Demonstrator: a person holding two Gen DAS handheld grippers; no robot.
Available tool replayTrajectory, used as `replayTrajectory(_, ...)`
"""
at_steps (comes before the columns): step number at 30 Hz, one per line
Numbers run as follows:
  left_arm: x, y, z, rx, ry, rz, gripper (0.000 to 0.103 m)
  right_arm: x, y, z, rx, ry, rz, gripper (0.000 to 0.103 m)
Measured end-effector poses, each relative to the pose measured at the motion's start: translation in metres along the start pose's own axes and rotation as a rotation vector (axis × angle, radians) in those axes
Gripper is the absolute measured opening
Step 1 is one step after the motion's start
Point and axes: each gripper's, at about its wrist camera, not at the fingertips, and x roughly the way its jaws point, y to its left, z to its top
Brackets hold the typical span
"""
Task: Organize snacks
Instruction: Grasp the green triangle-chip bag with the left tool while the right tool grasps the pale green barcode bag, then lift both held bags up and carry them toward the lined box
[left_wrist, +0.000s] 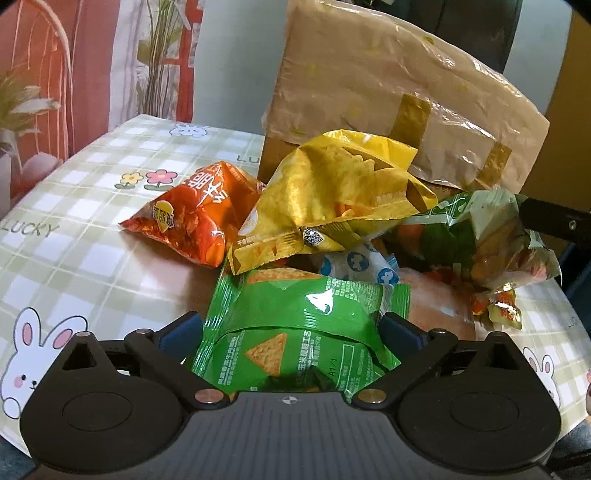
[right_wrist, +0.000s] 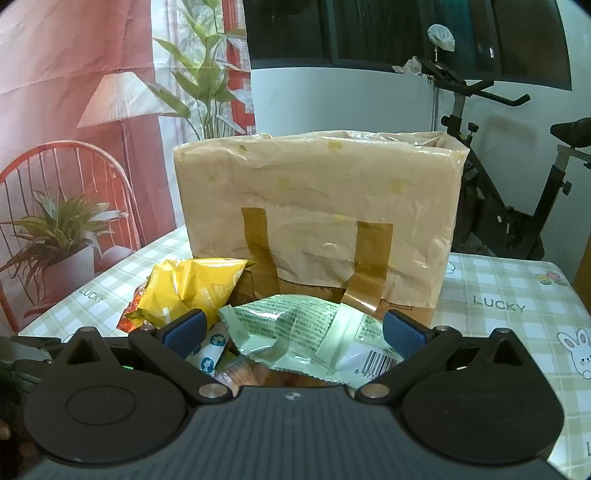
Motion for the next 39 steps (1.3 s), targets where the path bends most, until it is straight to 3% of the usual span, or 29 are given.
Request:
replayTrajectory(9,0.0,-0.003,-0.002,0.011,-0.002,-0.006,0.102,0.002,0.0,-0.006,0.004,0.006,0.004,0.103)
replayTrajectory(10,-0.003,-0.004,-0.002,0.022,-0.015,-0.013,0.094,0.002,0.001,-0.007,-0.006,0.008,-0.002,0.103)
replayTrajectory(14,-0.012,-0.007,-0.001,0.035,-0.031,-0.004,0.084,0.002,0.004,-0.009,-0.071,0.018,-0.027,0.103)
replayTrajectory(20,-0.033,-0.007,0.004,0.003,-0.085,-0.005,0.083,0.006,0.01,-0.011,-0.184,0.026,-0.068,0.103)
replayTrajectory(27,-0.061,-0.011,0.01,-0.017,-0.153,-0.028,0.083,0.015,0.019,-0.012,-0.304,0.05,-0.046,0.102)
replayTrajectory(31,-0.078,-0.01,0.012,-0.017,-0.213,0.07,0.083,0.02,0.021,-0.012,-0.355,0.067,-0.04,0.101)
replayTrajectory(39,-0.086,0.003,0.017,-0.097,-0.26,0.156,0.083,0.028,0.015,-0.009,-0.347,0.088,-0.021,0.1)
